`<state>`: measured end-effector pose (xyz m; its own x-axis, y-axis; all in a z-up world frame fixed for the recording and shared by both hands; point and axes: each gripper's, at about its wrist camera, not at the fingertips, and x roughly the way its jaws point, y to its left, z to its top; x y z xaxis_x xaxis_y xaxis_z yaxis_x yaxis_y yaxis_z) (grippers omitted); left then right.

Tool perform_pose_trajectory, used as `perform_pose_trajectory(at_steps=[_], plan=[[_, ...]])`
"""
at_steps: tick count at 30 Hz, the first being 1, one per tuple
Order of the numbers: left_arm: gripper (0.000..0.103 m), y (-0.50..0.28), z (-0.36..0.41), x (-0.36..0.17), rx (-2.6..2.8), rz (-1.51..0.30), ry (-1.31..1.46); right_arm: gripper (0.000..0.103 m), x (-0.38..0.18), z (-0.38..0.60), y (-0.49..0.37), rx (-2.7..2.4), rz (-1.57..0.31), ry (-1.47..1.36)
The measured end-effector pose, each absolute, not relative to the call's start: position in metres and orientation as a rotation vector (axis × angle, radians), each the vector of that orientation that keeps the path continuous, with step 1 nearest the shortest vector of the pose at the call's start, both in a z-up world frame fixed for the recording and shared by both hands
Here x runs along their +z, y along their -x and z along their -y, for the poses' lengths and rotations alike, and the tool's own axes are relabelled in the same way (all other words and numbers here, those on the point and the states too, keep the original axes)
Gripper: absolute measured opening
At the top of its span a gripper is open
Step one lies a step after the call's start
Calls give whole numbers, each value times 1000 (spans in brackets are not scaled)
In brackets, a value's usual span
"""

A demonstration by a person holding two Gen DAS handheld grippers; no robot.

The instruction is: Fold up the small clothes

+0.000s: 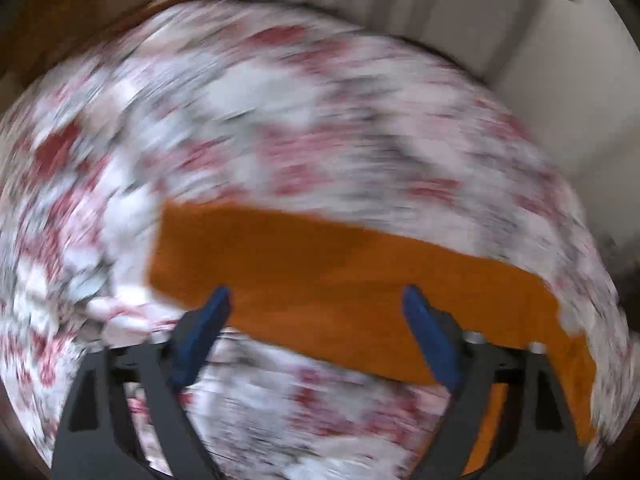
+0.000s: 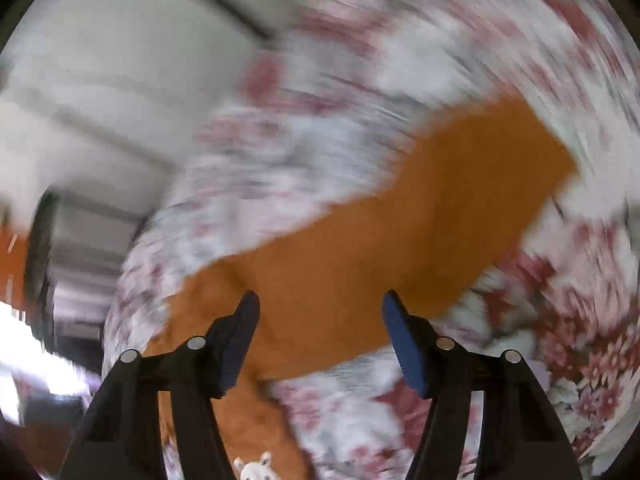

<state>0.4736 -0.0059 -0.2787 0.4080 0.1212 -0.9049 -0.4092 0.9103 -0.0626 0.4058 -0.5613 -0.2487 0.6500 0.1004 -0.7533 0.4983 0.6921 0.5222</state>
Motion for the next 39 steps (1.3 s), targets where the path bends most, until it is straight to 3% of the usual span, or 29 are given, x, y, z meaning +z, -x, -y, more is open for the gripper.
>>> perform_pose_trajectory(at_steps=[3,6,8,12,16,17,19,21,25,30,38,39], plan=[[98,-479,63,-291,245,-1158,121,72,-256,551,-414,-246,-899,-717],[98,-485,118,-343,97,-1361,7,74,-306,559,-421,-259,-1071,-763],[99,-482,149,-381,84,-1481,-158,71,-303,563,-417,-258,-1057,-772],[99,-482,174,-353,140,-1310,-302,70,-246,583,-385,-218,-863,-873],[98,-481,195,-307,92,-1146,-221,67,-240,638,-339,-367,-765,-964],[98,-478,204,-302,52,-1144,-199,63,-246,652,-328,-397,-756,-1004],[98,-469,225,-302,-26,-1161,-174,43,-262,679,-307,-439,-744,-1090],[98,-455,249,-308,-88,-1195,-179,39,-274,693,-298,-435,-730,-1156],[98,-426,303,-343,-198,-1293,-270,39,-285,703,-303,-417,-716,-1228],[98,-409,339,-371,-242,-1289,-446,39,-289,703,-313,-448,-738,-1161],[98,-436,323,-359,-201,-1250,-427,35,-299,699,-320,-516,-759,-1122],[98,-441,318,-360,-192,-1256,-414,30,-298,697,-322,-530,-758,-1105]])
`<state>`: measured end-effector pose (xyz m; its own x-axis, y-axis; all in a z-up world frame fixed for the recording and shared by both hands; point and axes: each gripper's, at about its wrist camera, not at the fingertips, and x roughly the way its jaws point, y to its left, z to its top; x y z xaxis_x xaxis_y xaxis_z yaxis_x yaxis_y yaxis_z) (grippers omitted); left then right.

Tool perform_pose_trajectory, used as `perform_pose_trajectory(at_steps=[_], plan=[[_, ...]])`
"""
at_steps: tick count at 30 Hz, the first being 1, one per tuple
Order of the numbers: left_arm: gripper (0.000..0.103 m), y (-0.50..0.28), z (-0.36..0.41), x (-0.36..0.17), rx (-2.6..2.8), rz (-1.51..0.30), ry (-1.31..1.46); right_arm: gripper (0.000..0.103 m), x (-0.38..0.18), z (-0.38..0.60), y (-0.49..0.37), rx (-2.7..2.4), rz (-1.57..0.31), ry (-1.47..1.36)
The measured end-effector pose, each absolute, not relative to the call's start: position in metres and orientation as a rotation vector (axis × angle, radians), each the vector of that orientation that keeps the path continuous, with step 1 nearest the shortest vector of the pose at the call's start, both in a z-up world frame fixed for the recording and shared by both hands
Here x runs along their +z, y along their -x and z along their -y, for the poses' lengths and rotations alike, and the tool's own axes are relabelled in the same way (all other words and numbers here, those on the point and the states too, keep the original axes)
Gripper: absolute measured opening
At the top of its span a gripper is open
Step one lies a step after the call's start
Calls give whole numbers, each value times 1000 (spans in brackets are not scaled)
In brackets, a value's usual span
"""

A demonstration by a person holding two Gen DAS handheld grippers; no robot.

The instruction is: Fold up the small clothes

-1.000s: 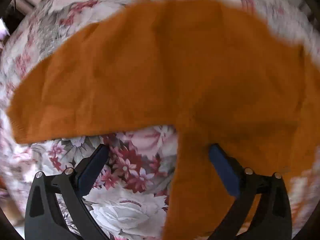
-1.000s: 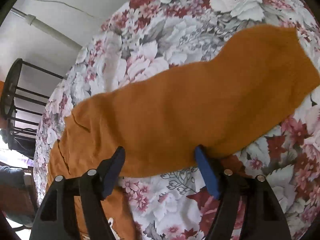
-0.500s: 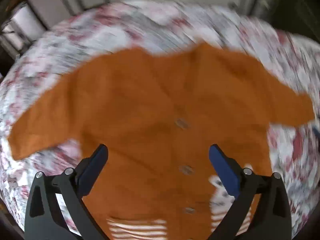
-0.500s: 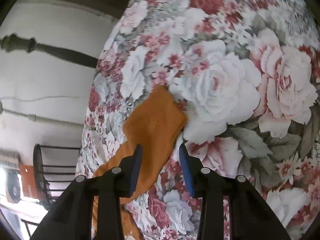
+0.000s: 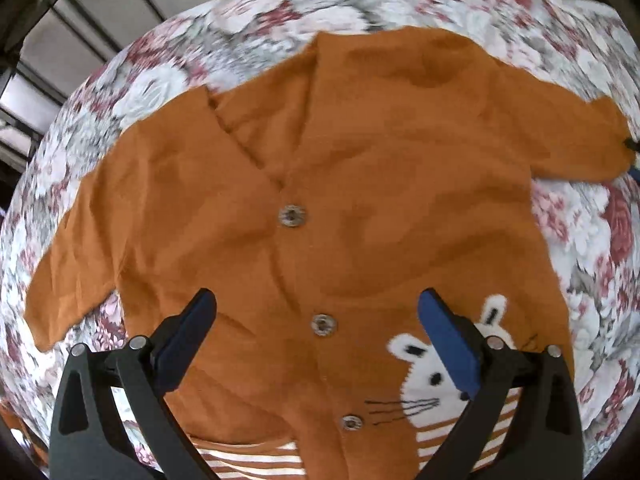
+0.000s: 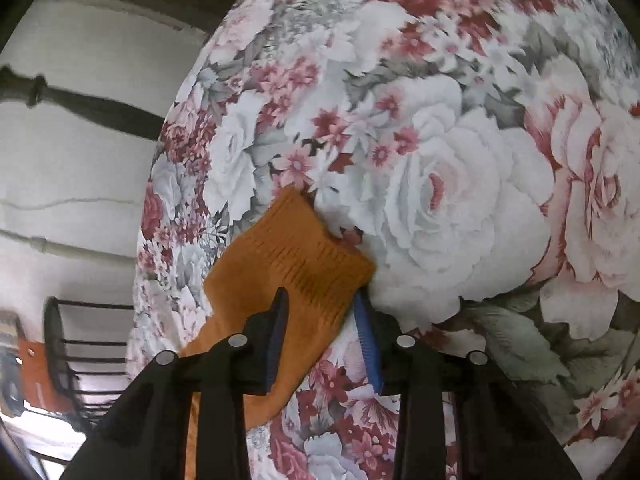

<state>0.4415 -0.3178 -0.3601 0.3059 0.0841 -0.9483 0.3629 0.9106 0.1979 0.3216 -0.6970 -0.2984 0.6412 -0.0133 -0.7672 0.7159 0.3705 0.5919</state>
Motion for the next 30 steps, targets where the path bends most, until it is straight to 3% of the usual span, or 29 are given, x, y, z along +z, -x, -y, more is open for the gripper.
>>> perform_pose_trajectory(at_steps=[2,7,19,30], plan=[[98,-451,306,-359,-170,-1277,-376,15,-297,695,-322,-555,-752,-1093],[98,-476,282,-351,-157,-1299,-283,6,-278,685,-321,-512,-707,-1093],[98,-526,248,-327,-158,-1305,-204,5,-210,602,-360,-316,-675,-921],[98,-526,202,-302,-123,-1300,-105,5,-186,506,-410,-139,-719,-813]])
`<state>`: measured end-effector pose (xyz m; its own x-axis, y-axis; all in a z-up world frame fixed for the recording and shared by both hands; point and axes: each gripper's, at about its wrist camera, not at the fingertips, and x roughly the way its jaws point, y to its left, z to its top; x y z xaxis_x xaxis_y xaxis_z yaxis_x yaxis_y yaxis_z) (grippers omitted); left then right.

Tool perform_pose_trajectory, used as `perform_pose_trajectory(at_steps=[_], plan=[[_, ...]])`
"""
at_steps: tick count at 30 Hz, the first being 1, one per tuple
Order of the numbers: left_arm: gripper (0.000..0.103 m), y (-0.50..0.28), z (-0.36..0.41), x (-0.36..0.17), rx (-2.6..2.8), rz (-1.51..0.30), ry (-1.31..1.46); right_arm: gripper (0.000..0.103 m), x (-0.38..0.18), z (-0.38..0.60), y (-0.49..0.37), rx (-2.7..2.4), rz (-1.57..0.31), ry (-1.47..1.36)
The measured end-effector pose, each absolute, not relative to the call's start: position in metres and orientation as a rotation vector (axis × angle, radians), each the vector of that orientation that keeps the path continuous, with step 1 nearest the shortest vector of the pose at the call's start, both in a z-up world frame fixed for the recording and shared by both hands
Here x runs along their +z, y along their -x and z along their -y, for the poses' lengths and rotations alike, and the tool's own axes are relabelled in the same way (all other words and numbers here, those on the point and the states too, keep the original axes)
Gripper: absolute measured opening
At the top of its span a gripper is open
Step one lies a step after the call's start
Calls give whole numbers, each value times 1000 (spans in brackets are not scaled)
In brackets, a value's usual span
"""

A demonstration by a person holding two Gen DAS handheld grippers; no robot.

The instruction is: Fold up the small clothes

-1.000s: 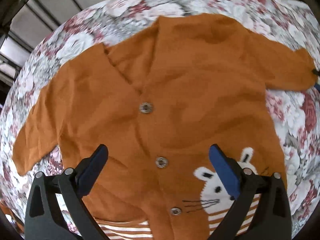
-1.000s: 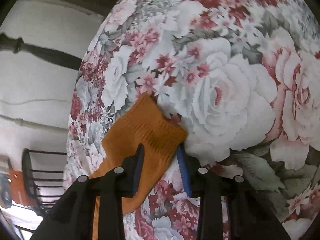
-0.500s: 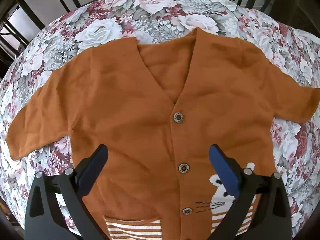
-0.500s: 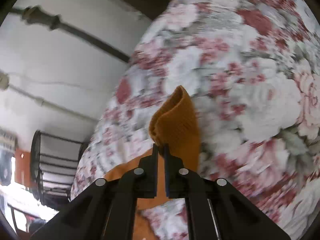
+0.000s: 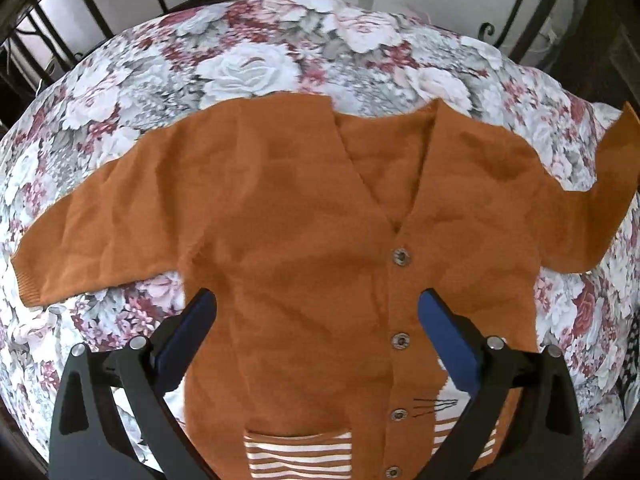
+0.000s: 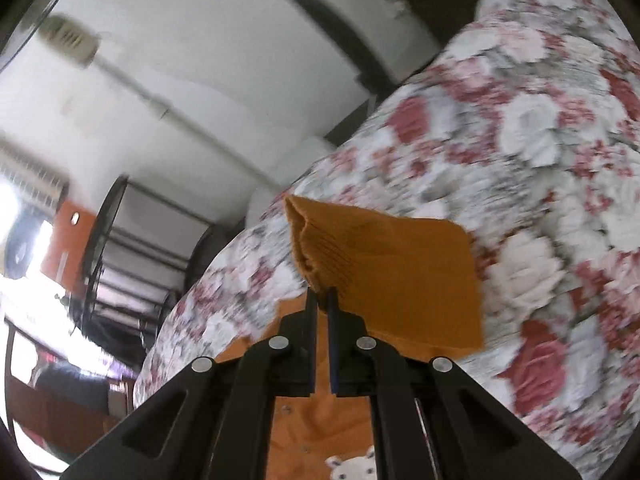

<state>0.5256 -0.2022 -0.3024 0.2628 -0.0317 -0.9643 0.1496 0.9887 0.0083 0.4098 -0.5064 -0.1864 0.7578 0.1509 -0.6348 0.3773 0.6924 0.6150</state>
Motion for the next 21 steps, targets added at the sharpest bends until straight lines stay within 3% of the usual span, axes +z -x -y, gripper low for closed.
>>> perform_pose_trajectory(at_steps=[3,11,19,21], plan=[[98,-486,223,-311,-111,-1304,-87,5,-182,472,-420,-90,-737,-768],[98,-493,190,-324,-56,-1338,-24,5,-184,386,-439,62,-802,-679],[98,-501,147,-338,4,-1389,73,5,-219,329,-459,184,-917,-642],[98,-502,137,-340,15,-1398,102,9,-233,317,-465,218,-963,-658]])
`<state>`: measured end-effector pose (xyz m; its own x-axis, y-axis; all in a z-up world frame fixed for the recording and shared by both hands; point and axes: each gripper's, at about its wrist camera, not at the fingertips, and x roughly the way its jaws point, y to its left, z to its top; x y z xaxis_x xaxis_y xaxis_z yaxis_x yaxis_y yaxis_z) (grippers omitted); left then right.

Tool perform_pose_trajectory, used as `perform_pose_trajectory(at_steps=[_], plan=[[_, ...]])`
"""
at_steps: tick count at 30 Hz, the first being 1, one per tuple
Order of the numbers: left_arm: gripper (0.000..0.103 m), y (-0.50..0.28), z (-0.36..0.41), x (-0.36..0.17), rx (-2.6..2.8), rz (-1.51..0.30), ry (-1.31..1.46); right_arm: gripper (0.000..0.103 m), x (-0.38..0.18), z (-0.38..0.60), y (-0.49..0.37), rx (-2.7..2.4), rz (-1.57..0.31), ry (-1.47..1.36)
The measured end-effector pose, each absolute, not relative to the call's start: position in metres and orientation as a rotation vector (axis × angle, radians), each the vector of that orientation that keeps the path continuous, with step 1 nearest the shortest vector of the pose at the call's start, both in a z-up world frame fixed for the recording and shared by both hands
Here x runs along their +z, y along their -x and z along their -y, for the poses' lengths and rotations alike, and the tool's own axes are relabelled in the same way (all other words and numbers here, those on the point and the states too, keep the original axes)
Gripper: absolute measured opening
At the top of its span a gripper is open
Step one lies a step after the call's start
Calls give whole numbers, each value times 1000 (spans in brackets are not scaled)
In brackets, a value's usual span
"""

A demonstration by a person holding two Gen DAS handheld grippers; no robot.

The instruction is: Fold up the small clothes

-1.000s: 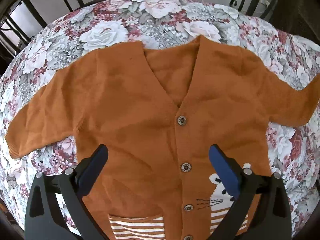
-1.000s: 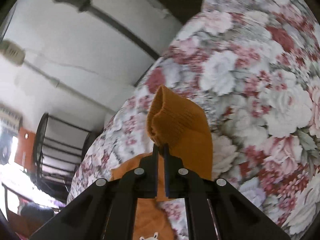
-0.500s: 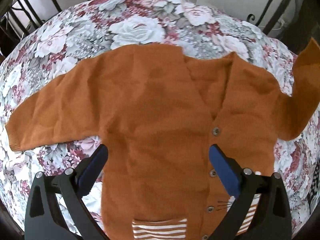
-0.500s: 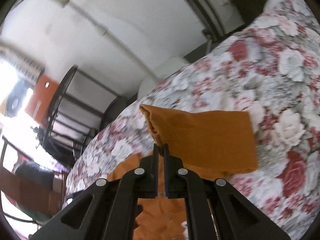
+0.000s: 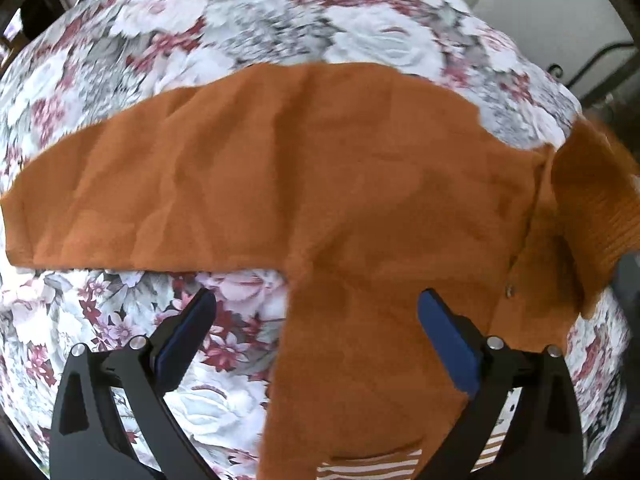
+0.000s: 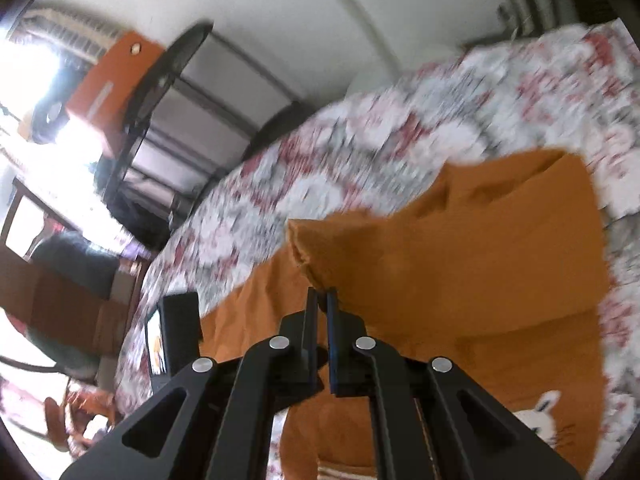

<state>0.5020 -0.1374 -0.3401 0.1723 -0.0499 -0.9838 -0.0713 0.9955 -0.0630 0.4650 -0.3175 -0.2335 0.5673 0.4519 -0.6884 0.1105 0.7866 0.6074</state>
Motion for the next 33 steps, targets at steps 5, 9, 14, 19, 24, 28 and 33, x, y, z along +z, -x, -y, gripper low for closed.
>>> perform_pose_trajectory(at_steps=[5,9,14,19,24,28,33], plan=[[98,-506,117,-338,30,-1404,186,27,-244,335,-459,235,-998,-712],[98,-505,109,-325,-31,-1370,282,27,-231,368,-446,201,-943,-719],[98,-514,115,-328,-173,-1375,434,28,-238,415,-434,120,-936,-762],[77,-522,142,-337,-285,-1363,513,29,-236,446,-424,121,-924,-785],[62,-529,193,-356,-355,-1407,429,31,-233,476,-420,68,-885,-763],[62,-532,201,-365,-326,-1396,409,31,-240,503,-419,19,-873,-822],[61,-533,183,-360,-270,-1356,426,31,-244,510,-423,15,-869,-837]])
